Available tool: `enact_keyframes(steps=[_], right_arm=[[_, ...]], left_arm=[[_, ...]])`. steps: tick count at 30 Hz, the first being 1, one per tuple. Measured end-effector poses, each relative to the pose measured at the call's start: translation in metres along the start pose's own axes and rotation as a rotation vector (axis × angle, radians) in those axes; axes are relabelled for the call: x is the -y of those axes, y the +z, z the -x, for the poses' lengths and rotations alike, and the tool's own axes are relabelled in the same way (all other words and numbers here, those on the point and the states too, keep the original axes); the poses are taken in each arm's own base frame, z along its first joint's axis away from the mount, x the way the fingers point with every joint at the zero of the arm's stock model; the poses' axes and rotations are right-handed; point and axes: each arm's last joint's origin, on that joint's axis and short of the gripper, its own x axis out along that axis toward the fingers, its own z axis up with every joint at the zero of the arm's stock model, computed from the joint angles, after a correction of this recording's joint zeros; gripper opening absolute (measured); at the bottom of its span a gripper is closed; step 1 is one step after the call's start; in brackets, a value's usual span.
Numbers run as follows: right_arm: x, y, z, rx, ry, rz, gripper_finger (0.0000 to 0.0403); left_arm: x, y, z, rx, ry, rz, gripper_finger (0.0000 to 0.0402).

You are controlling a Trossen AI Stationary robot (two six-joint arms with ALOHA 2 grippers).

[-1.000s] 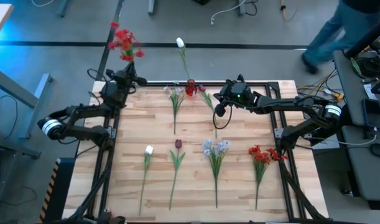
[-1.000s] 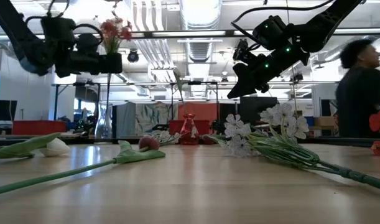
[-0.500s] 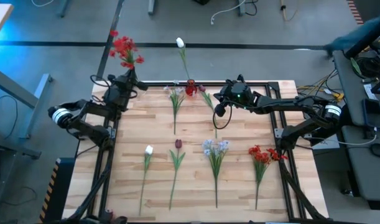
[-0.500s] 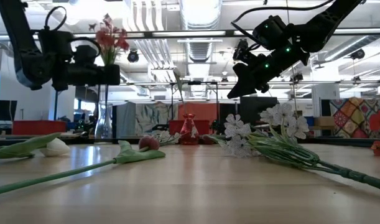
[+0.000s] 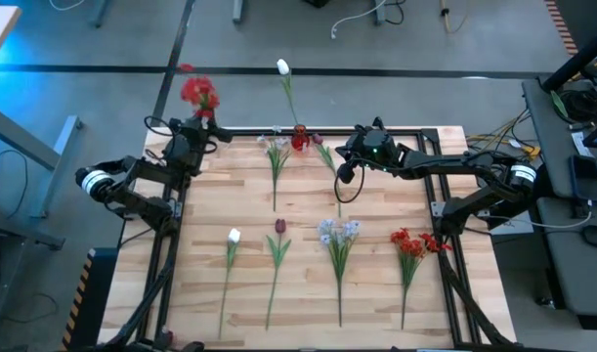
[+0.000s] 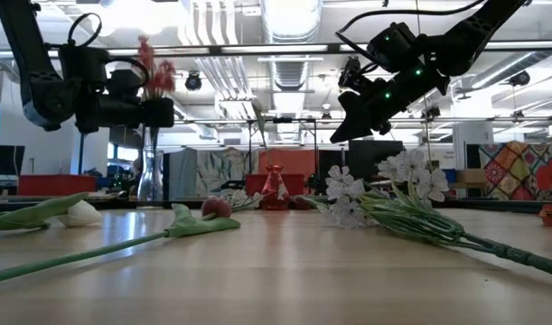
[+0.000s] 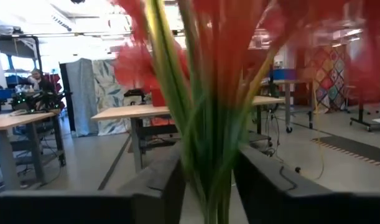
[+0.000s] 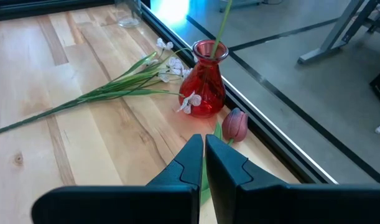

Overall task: Sort flowers into vase by color
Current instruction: Put the top red flowers into the transparent vase

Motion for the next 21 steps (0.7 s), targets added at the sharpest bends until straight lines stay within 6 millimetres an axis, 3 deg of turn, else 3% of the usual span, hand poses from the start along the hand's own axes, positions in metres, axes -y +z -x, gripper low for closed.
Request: enact_keyframes(steps=[9,21], right_arm=[[0.000,0.000,0.000,0.000,0.000,0.000,0.0012],[0.000,0.006,0.000,0.011,0.000,-0.027,0.0012]], left_arm=[[-0.003,0.006,0.008,-0.031,-0.013,-0.003,0.0189],[-0.012,0.002,0.038,-0.076,-0.085,-0.015,0.0198]])
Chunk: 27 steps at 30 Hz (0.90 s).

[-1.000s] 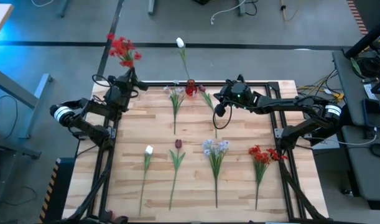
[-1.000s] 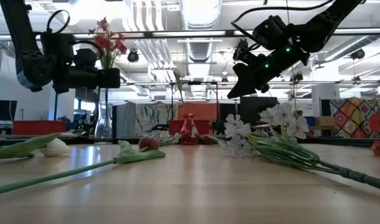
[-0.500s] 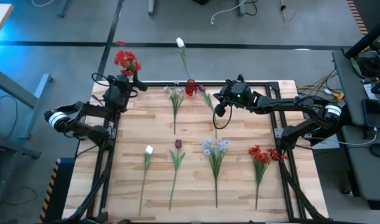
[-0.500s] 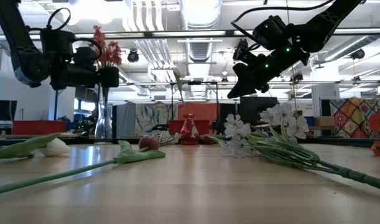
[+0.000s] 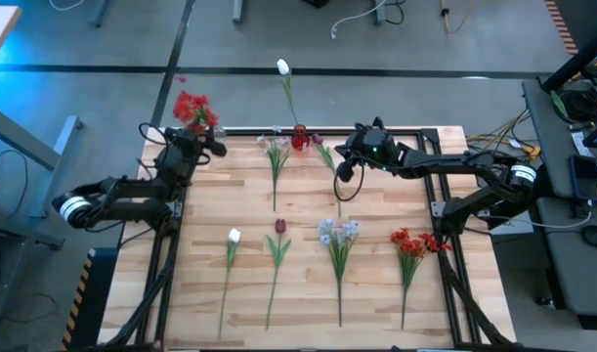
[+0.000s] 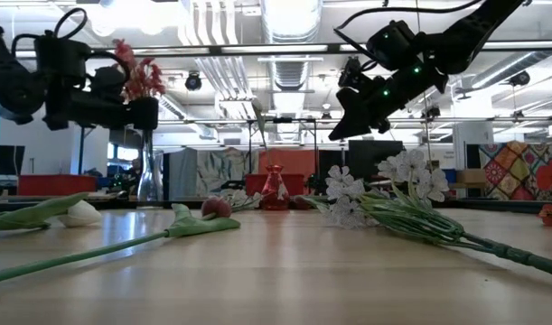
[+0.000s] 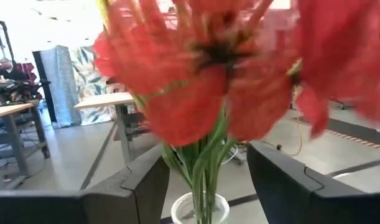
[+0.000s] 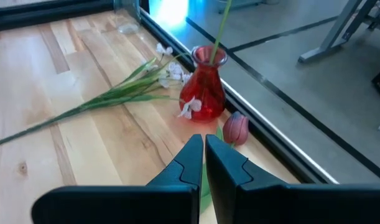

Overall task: Sort flowers into vase by color
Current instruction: Put the top red flowers into the transparent vase

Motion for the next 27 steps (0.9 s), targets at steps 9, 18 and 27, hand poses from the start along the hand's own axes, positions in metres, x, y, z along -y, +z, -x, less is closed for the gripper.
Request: enact_keyframes(steps=[9,18,27], right_arm=[[0.000,0.012,0.000,0.033,-0.001,-0.001,0.0012],[0.000,0.013,0.000,0.036,-0.002,0.011,0.0012],[0.000,0.011,0.000,0.004,-0.001,0.037,0.0012]], left_arm=[[0.002,0.000,0.006,-0.060,-0.032,-0.028,0.0198],[0.004,0.001,0.014,-0.117,-0.072,-0.052,0.0196],[0.005,0.004,0.024,-0.155,-0.120,-0.070,0.0196]])
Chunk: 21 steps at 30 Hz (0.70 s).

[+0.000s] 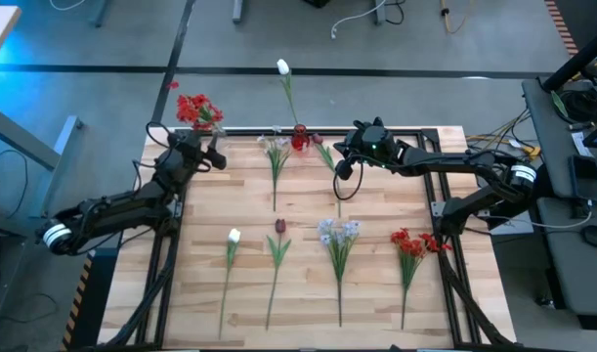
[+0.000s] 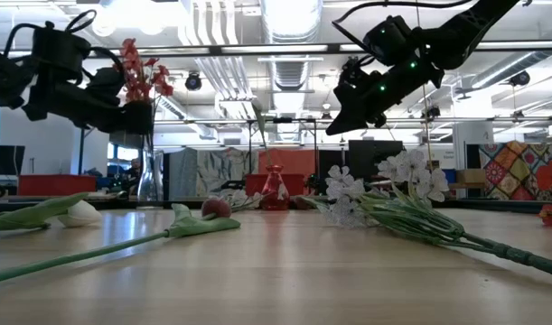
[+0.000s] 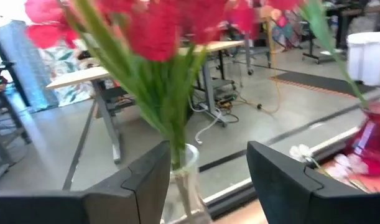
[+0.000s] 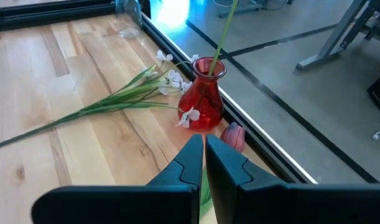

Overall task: Sort flowers into vase by color
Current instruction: Put the top red flowers into the transparent vase, then put the bottom white flowers into the red vase

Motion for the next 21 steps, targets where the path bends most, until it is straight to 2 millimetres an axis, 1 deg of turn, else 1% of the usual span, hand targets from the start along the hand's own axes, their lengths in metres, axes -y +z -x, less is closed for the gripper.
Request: enact_keyframes(steps=[10,21], right_arm=[[0.000,-0.001,0.000,-0.006,0.001,0.001,0.0012],[0.000,-0.002,0.000,-0.016,0.001,0.008,0.0012]], left_arm=[[0.015,0.006,0.020,0.003,-0.169,-0.012,0.0196],[0.039,0.006,0.045,-0.027,-0.426,-0.028,0.0196]])
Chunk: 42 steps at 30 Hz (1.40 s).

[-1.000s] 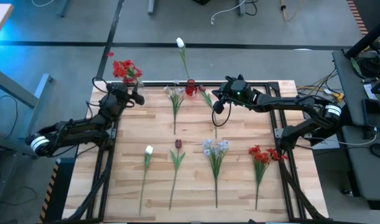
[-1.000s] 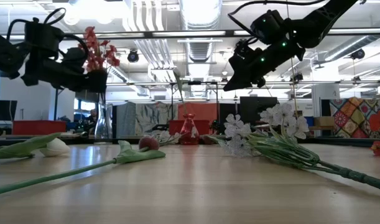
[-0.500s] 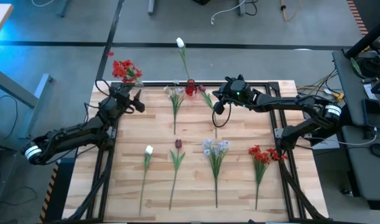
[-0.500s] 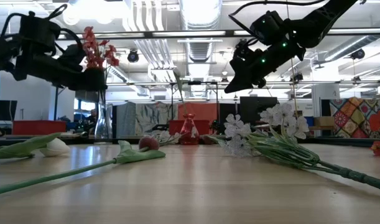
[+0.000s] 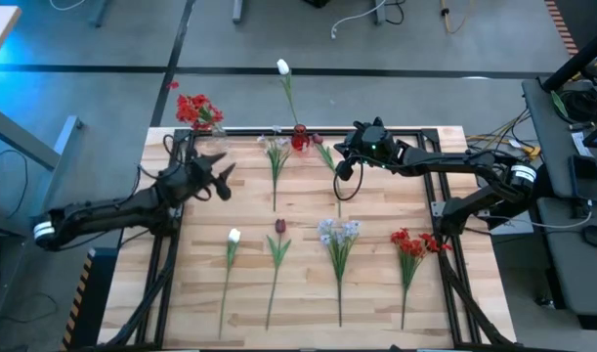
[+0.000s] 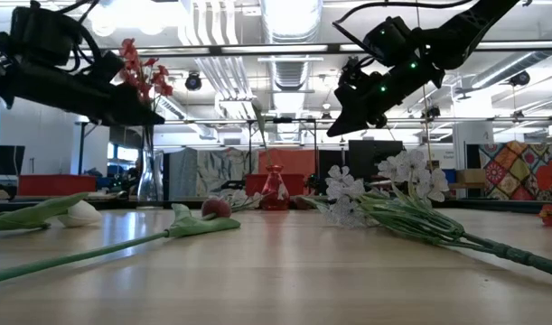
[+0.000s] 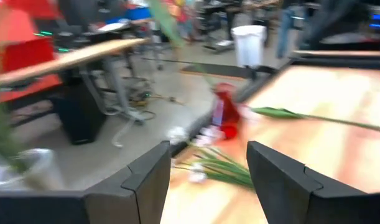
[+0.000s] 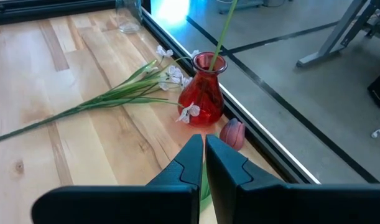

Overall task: Sort flowers into vase by color
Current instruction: Put the bottom white flowers into the red vase

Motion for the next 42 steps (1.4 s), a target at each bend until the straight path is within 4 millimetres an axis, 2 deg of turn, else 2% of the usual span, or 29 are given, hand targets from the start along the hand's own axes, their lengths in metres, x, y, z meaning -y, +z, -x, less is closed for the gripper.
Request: enact_keyframes(steps=[8,11,15,20,26,31,42], right_arm=[[0.000,-0.001,0.003,-0.018,0.001,-0.005,0.0012],[-0.001,-0.001,0.007,-0.037,0.004,-0.028,0.0012],[-0.009,0.000,0.014,-0.060,0.004,-0.047,0.0012],[-0.031,-0.001,0.022,-0.091,-0.097,0.008,0.0012],[-0.056,-0.005,0.028,-0.114,-0.037,-0.024,0.0012],[-0.074,-0.008,0.034,-0.133,0.011,-0.083,0.0012],[-0.112,-0.030,0.054,-0.313,0.061,-0.300,0.0013]], left_arm=[[0.023,-0.004,0.006,-0.043,-0.251,0.109,0.0194],[0.028,-0.005,0.008,-0.056,-0.304,0.115,0.0180],[0.033,-0.007,0.010,-0.058,-0.340,0.118,0.0137],[0.035,-0.015,0.012,-0.078,-0.355,0.122,0.0068],[0.035,-0.021,0.014,-0.008,-0.357,0.141,0.0006],[0.035,-0.017,0.014,0.038,-0.367,0.134,0.0006],[0.035,-0.013,0.015,0.072,-0.369,0.146,0.0001]])
